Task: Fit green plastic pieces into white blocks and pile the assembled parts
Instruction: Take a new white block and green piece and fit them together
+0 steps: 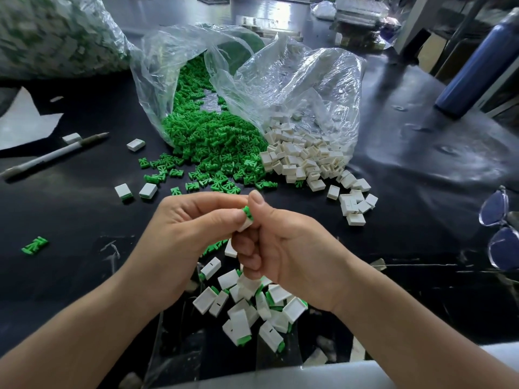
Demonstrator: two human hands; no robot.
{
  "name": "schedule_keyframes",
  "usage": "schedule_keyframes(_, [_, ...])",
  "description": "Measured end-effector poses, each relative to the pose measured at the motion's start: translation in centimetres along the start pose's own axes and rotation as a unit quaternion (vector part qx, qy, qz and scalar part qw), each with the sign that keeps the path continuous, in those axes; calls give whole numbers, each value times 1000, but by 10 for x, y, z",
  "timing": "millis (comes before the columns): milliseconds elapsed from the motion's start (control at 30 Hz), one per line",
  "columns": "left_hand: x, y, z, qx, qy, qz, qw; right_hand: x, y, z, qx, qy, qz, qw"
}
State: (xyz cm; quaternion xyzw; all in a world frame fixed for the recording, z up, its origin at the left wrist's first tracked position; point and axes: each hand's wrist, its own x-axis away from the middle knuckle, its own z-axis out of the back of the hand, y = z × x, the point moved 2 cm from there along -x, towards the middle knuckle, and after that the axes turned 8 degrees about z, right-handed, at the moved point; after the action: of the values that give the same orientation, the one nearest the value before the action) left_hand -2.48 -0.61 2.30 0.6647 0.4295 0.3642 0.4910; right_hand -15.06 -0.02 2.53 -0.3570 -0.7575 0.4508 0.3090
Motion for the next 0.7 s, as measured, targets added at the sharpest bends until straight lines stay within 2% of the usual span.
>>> schedule_keyframes(133, [1,1,-2,0,1,1,1000,0,2,2,20,4,12,1000])
schedule_keyframes(267, [2,2,-6,-9,-1,-35,999,0,2,2,40,7,38,998])
schedule_keyframes(467, [1,2,-6,-19,-6,-20,1000,2,1,9,191,9,58,980])
schedule_keyframes(700, [2,1,-6,-13,-17,-19,1000,2,0,8,290,43,93,952])
